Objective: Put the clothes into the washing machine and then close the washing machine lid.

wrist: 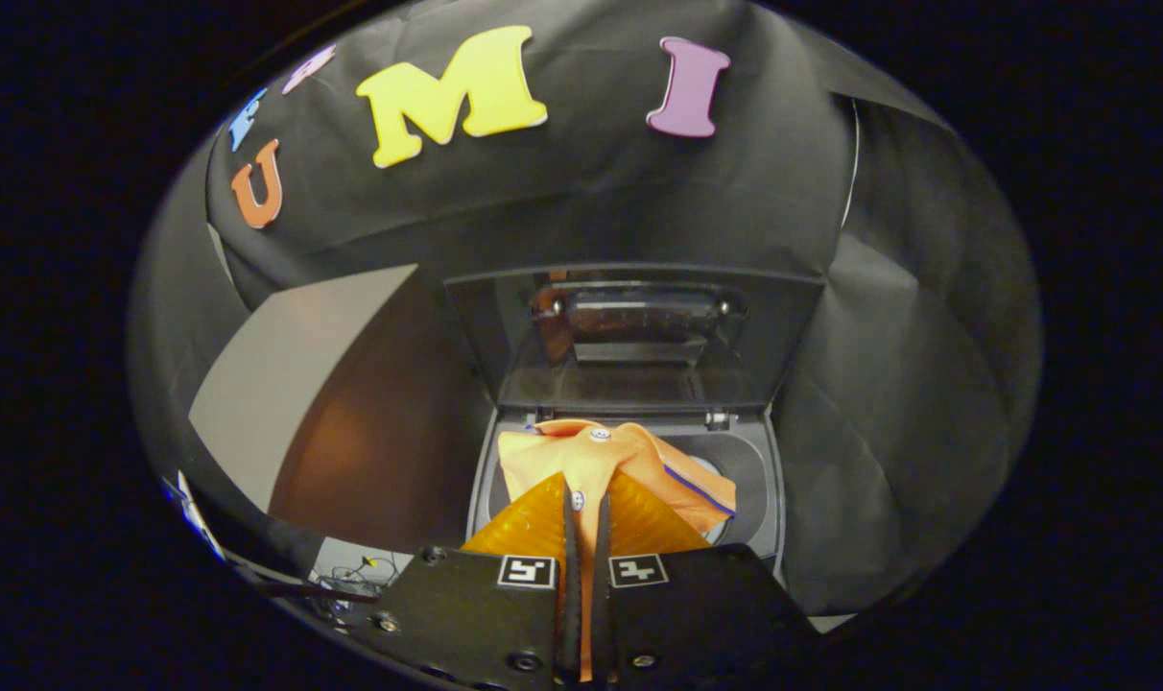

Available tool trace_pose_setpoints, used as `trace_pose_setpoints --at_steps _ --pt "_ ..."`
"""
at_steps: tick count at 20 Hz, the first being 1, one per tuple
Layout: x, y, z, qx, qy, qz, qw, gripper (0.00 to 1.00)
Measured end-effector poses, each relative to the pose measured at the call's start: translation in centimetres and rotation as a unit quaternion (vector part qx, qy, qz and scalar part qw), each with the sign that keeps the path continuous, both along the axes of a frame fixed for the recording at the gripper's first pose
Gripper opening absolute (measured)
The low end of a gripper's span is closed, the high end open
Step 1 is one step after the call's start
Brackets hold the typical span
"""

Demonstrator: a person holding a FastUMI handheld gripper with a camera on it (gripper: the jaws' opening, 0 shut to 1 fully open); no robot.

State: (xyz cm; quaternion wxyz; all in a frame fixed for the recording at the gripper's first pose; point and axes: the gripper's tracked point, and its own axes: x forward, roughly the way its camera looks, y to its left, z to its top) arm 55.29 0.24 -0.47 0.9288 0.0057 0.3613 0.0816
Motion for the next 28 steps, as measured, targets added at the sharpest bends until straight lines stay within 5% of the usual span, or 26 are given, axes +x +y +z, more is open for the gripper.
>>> trace_pose_setpoints --at_steps 12,20,28 --pt "6.3 -1.9 -8.7 -0.039 0.064 -0.003 0.997 0.08" --pt "4.8 -2.5 -16.2 -0.063 0.112 -0.003 0.992 0.08" --pt "3.7 -3.6 -18.7 -0.042 0.147 -0.027 0.988 0.12"
